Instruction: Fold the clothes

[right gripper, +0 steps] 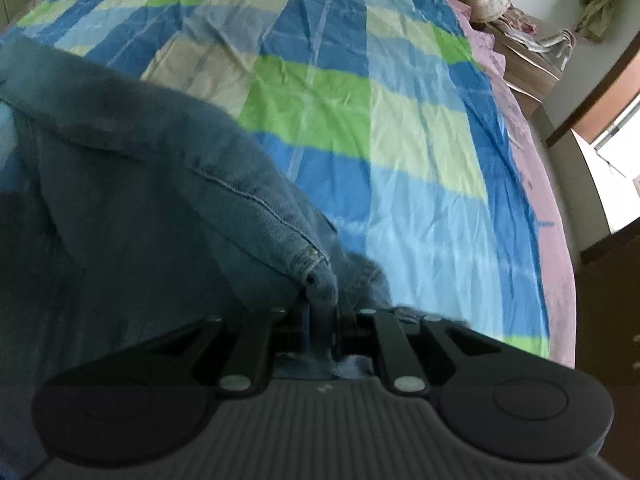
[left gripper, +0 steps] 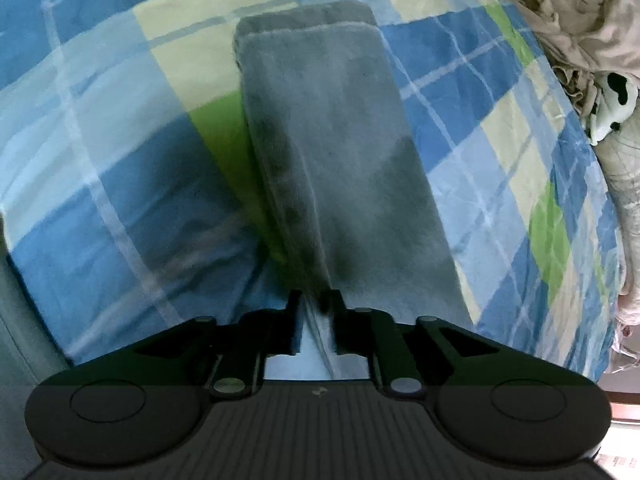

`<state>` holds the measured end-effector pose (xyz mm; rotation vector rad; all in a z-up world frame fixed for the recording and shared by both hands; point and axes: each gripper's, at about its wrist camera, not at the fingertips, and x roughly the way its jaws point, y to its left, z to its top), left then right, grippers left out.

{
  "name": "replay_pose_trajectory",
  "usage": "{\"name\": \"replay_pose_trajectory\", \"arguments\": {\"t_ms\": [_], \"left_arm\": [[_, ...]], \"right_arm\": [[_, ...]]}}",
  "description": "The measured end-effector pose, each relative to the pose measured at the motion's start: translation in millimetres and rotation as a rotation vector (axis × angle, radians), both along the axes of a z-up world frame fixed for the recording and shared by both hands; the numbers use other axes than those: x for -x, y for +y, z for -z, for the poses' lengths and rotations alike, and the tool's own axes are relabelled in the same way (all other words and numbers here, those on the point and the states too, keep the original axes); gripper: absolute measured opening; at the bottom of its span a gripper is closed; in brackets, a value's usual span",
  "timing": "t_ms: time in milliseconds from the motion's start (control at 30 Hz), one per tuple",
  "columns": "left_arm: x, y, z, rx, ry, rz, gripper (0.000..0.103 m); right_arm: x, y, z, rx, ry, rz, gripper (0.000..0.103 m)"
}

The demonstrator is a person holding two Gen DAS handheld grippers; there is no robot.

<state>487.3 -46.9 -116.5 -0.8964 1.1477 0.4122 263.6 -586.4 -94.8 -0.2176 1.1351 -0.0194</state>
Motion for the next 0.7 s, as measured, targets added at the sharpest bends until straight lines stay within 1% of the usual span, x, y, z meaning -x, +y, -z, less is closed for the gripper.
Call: {"name": "replay_pose_trajectory", "arguments": {"t_ms": [33, 67, 100, 133, 167, 200, 233, 300, 333, 367, 400, 433, 467, 500, 533, 567, 667, 700], "left_arm": [[-2.7, 4.0, 1.4, 0.005, -0.009, 0.001, 0.033], [-6.9, 9.9, 3.3, 0.011, -0.022, 0.003, 0.035], [-12.4, 16.7, 6.2, 0.012, -0.03, 0.004, 0.038], [-18.1, 23.0, 10.1, 0.014, -0.035, 0.003, 0.039], [-21.0, 27.1, 13.4, 0.017, -0.037, -0.001, 0.038], [-25.3, 32.2, 18.5, 0.026, -0.036, -0.011, 0.037], [-29.8, 36.7, 24.2, 0.039, -0.035, -0.016, 0.037], [-34.4, 39.1, 30.6, 0.048, -0.026, -0.011, 0.024], [-36.1, 39.5, 32.6, 0.047, -0.023, -0.001, 0.016], [-36.1, 39.8, 33.2, 0.047, -0.022, 0.005, 0.012], [-35.3, 40.9, 33.5, 0.052, -0.021, 0.006, 0.011], [-34.4, 43.5, 33.0, 0.06, -0.022, 0.007, 0.007], [-33.9, 45.6, 31.9, 0.066, -0.023, 0.009, 0.006], [-33.4, 47.0, 30.7, 0.07, -0.024, 0.012, 0.006], [-33.3, 48.2, 28.2, 0.071, -0.026, 0.022, 0.005], [-33.5, 49.0, 23.6, 0.066, -0.027, 0.039, 0.005], [-33.4, 48.4, 10.5, 0.055, -0.039, 0.08, 0.005], [-33.8, 48.3, 7.7, 0.055, -0.043, 0.088, 0.005]], "right_arm": [[3.8, 4.9, 0.4, 0.011, -0.003, 0.009, 0.015], [6.0, 7.8, -0.2, 0.024, -0.012, 0.014, 0.019], [8.1, 10.4, -0.9, 0.037, -0.021, 0.019, 0.019], [9.8, 11.2, -2.2, 0.042, -0.026, 0.039, 0.02], [11.5, 12.0, -3.6, 0.048, -0.032, 0.059, 0.024], [13.1, 12.5, -5.1, 0.051, -0.038, 0.081, 0.025], [13.5, 9.6, -9.9, 0.032, -0.048, 0.132, 0.027], [14.5, 4.4, -20.3, -0.011, -0.071, 0.229, 0.037], [16.4, 1.3, -26.3, -0.049, -0.086, 0.277, 0.044], [17.6, -2.5, -31.6, -0.106, -0.098, 0.331, 0.047], [19.2, -5.0, -33.7, -0.149, -0.104, 0.371, 0.047], [21.7, -12.9, -35.8, -0.252, -0.116, 0.474, 0.051], [24.0, -20.7, -37.7, -0.352, -0.128, 0.574, 0.054], [25.3, -25.1, -36.9, -0.405, -0.137, 0.627, 0.055], [28.4, -36.0, -33.1, -0.532, -0.161, 0.761, 0.056], [30.3, -42.8, -28.7, -0.597, -0.168, 0.854, 0.058], [36.5, -49.1, -18.2, -0.696, -0.195, 1.078, 0.059], [37.7, -49.6, -14.8, -0.719, -0.203, 1.127, 0.059]]}}
